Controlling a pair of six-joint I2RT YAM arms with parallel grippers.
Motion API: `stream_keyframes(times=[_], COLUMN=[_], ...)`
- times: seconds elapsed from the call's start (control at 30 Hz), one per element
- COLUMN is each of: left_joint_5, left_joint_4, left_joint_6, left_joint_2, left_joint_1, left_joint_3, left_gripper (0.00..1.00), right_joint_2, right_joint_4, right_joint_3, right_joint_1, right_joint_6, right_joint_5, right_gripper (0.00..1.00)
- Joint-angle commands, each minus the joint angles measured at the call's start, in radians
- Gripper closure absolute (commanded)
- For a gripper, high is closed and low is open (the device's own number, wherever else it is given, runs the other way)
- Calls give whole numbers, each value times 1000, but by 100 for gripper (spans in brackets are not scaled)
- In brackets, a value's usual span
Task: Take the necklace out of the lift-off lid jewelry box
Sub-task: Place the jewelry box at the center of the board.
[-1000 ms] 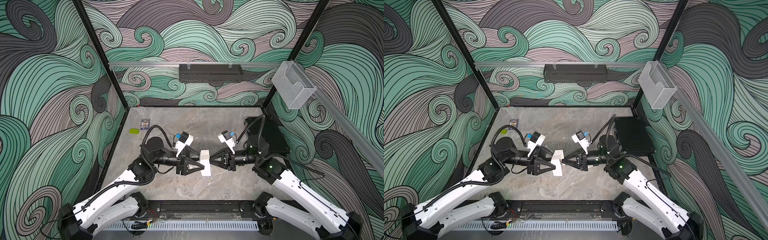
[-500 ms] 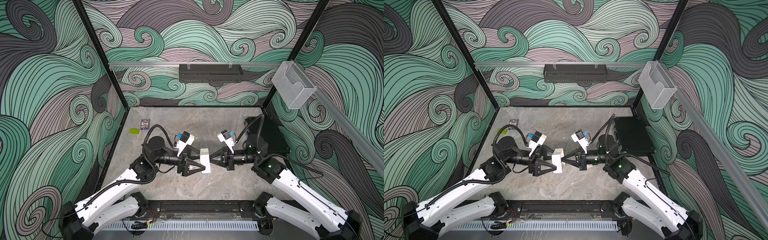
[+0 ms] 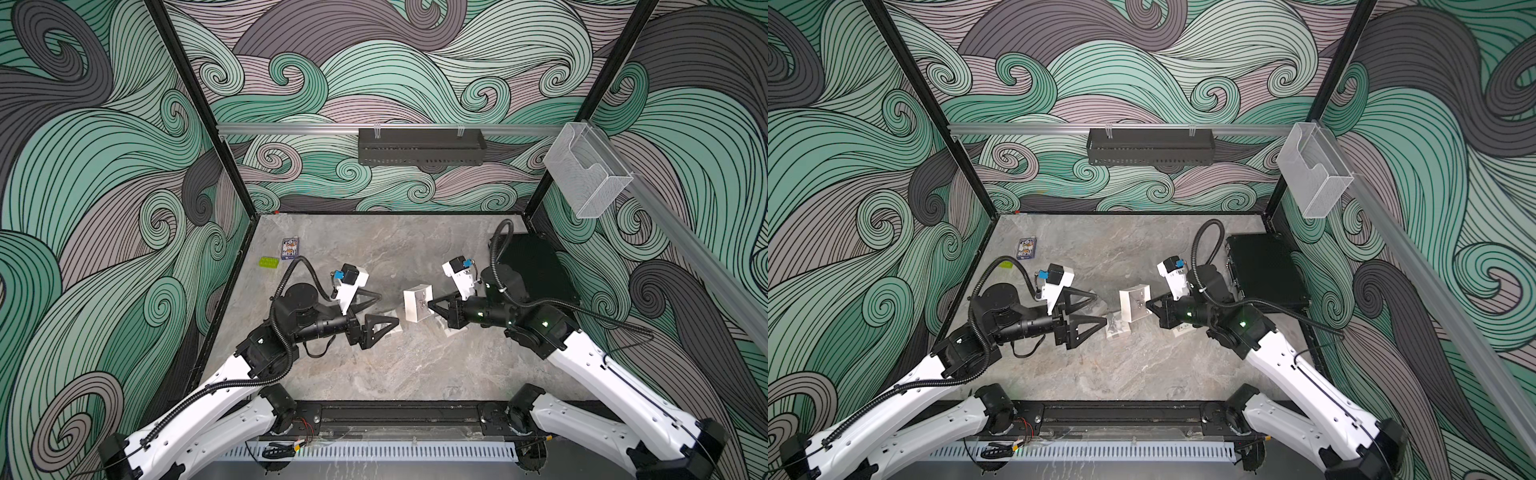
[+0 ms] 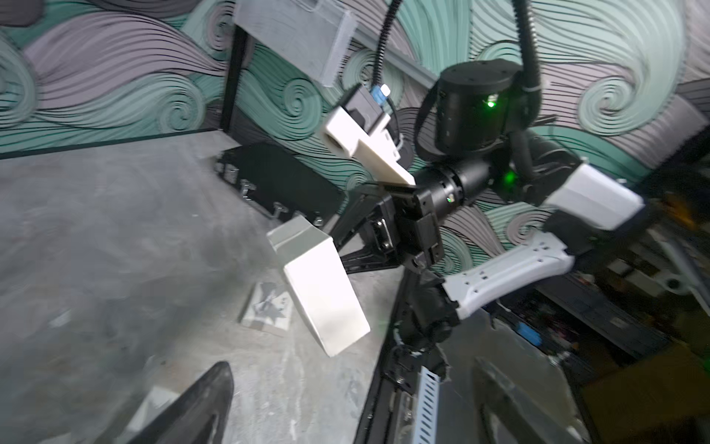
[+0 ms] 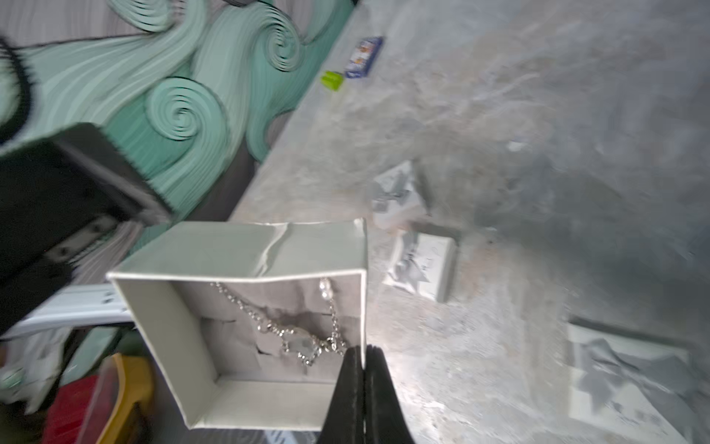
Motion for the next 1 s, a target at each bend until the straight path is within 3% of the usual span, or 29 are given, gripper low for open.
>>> stream_keyframes(times=[0.0,0.2,0.43,0.77,0.97], left_joint_5=[-200,-243,-242,-200,-167], left_joint_4=[-104,-65,-46,-6,-5], left_joint_6=[47,31,35,48,45], left_joint_2=[6,26,60,113,148], left_joint_1=[9,8,8,8,9], left_joint_3=[-25,-81,-114,-168,-165], left_gripper=[6,9,11,13,15], right_joint_2=[77,248,378,449,463], right_joint_4=[-105,-115,-67,-42,-67], right_joint_3=[-15,-48,-89,-91,-82], right_joint_1=[-5,-6,-5,4,12], right_joint_6=[-26,-28,-12,-8,-13], right_joint_5=[210,310,266,199,213], right_gripper=[100,100,100,100,87])
